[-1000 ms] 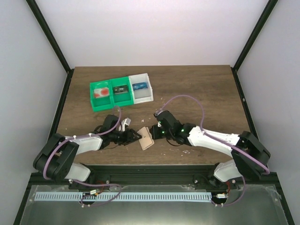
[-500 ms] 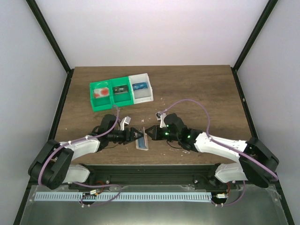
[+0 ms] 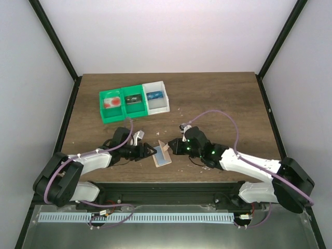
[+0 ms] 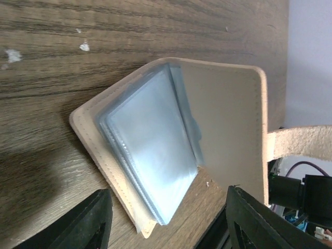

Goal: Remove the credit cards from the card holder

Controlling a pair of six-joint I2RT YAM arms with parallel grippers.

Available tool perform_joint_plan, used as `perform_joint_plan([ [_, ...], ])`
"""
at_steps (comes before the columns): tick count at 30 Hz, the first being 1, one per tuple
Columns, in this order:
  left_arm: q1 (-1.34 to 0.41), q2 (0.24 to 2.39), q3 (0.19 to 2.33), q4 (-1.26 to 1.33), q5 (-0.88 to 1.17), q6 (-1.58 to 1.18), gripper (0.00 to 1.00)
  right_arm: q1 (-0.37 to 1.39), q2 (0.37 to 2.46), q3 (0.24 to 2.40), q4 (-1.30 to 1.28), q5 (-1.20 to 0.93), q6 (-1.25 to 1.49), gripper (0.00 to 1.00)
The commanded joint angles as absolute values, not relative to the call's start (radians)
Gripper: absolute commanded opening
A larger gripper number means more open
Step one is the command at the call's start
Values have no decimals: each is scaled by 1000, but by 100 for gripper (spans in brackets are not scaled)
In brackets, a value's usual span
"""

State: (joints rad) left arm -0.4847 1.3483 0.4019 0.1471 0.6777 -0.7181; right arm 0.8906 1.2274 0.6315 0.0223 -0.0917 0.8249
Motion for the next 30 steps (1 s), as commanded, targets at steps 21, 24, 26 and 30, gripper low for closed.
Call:
perform_joint_plan([
  [21,-511,1476,437,219,660,-723,49,750,1174,476,-215,100,861,1],
  [24,-519,1487,447,216,649,-724,46,749,1189,468,-225,111,884,0],
  [26,-521,1496,455,213,641,-724,44,749,1203,465,-229,115,893,1],
  [30,-527,1514,460,224,648,-728,40,749,1219,479,-235,104,876,10],
])
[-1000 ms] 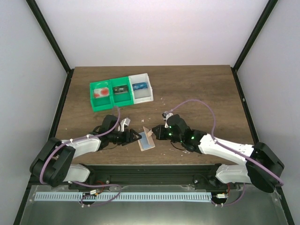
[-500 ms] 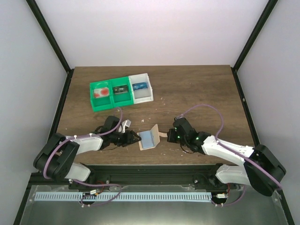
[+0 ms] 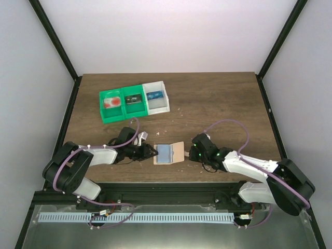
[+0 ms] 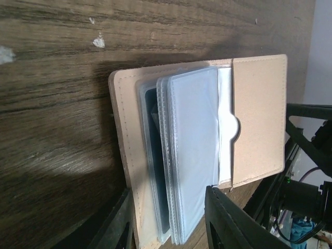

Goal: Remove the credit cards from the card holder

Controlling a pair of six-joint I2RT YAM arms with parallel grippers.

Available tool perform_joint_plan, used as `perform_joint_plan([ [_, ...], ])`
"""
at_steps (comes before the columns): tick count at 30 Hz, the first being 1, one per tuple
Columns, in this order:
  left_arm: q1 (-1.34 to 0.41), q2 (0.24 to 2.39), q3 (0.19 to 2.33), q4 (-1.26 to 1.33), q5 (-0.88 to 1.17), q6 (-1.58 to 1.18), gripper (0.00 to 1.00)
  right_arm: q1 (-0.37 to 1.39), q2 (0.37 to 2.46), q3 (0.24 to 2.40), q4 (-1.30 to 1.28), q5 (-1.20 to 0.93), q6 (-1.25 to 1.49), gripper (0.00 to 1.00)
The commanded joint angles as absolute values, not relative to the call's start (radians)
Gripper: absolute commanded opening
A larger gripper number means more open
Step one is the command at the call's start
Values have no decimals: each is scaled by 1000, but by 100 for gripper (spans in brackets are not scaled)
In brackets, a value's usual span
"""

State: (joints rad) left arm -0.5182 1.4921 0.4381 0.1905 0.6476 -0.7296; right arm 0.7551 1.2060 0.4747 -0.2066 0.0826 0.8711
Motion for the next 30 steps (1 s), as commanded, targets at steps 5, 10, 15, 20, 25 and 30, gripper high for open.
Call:
perform_joint_plan([
  [5,-532,1515,460,233,648,-729,32,749,1169,577,-314,73,828,32],
  [10,-536,1517,461,244,661,-738,31,770,1140,706,-417,55,816,44],
  [15,-540,1506,467,242,661,-742,30,844,1115,796,-395,31,808,38],
  [20,-543,1504,466,249,663,-749,30,874,1213,780,-272,-48,772,32],
  [25,-543,1492,461,240,659,-749,30,874,1286,752,-232,1,736,26],
  [30,-543,1492,460,238,649,-751,30,864,1353,715,-204,41,730,15],
])
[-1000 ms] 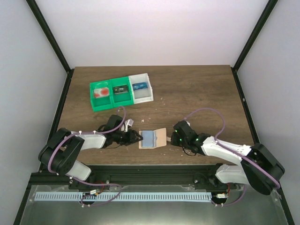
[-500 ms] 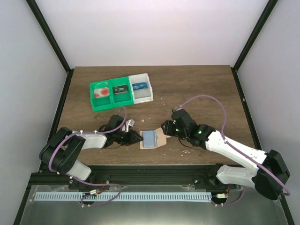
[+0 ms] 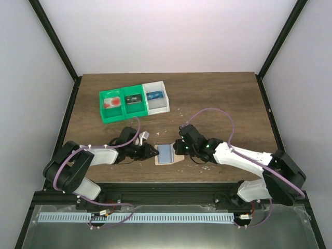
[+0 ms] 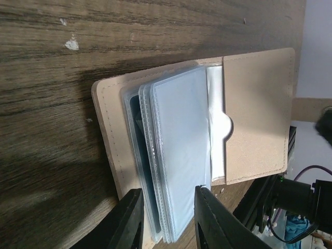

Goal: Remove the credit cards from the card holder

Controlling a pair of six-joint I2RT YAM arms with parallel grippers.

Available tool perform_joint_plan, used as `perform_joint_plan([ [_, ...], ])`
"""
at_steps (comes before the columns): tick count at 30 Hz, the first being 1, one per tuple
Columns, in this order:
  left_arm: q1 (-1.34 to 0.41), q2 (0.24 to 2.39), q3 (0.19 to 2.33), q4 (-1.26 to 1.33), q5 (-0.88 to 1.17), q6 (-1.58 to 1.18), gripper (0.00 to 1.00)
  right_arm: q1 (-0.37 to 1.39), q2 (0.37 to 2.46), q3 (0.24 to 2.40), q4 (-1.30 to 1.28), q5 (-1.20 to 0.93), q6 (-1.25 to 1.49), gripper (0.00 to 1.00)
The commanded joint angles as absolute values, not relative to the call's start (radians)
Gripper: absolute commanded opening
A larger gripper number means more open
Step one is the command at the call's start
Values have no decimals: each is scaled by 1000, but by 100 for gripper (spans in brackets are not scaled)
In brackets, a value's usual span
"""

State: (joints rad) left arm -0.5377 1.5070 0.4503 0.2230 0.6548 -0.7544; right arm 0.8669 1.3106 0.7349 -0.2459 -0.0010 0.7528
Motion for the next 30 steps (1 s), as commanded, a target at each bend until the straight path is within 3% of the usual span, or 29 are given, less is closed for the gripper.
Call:
perform_joint_plan([
  [1,-543,1493,459,237,648,-749,31,862,1366,703,-192,38,731,13],
  [6,-543,1482,464,210,626,-731,36,833,1391,615,-146,23,744,1],
  [20,-543,1486,472,178,585,-708,41,792,1445,520,-105,6,790,1],
  [24,-543,1472,470,169,577,-707,35,793,1432,534,-109,-14,779,0],
  [26,-540,1459,463,184,591,-733,33,801,1404,564,-130,-13,768,3],
  [30,-498,1418,439,231,682,-764,35,838,1353,660,-215,24,767,17],
])
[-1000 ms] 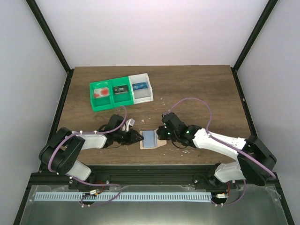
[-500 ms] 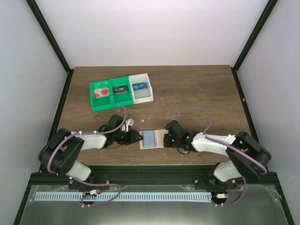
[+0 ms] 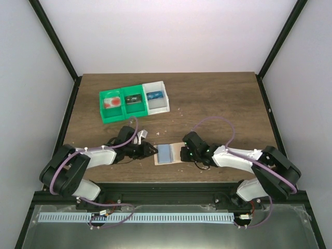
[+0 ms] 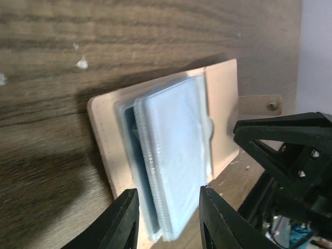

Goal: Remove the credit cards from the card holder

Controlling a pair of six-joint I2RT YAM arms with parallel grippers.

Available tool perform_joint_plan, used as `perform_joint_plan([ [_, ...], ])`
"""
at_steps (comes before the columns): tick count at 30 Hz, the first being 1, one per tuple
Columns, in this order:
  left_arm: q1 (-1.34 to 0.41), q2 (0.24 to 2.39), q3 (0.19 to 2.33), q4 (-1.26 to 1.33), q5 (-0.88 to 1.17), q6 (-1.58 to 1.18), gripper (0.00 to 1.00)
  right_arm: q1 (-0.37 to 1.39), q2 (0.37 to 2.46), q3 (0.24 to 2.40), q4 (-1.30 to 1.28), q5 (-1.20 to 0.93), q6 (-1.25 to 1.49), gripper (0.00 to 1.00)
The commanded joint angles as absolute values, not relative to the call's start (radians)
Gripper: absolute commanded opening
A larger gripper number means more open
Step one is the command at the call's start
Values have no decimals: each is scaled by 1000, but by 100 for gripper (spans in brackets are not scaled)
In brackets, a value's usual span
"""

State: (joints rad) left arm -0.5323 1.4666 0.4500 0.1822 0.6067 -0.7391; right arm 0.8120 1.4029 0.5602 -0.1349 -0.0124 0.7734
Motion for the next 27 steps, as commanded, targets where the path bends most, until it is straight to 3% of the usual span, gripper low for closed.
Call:
perform_joint_plan([
  [1,-485,1405,436,226,690,-763,37,850,1347,684,-237,29,768,20],
  [7,-455,1310,428,146,629,-741,49,908,1432,848,-375,81,807,45],
  [14,-380,1197,395,39,527,-714,51,966,1532,940,-407,119,824,62],
  [27,-330,1157,336,62,553,-725,52,1031,1741,1103,-515,175,821,75],
])
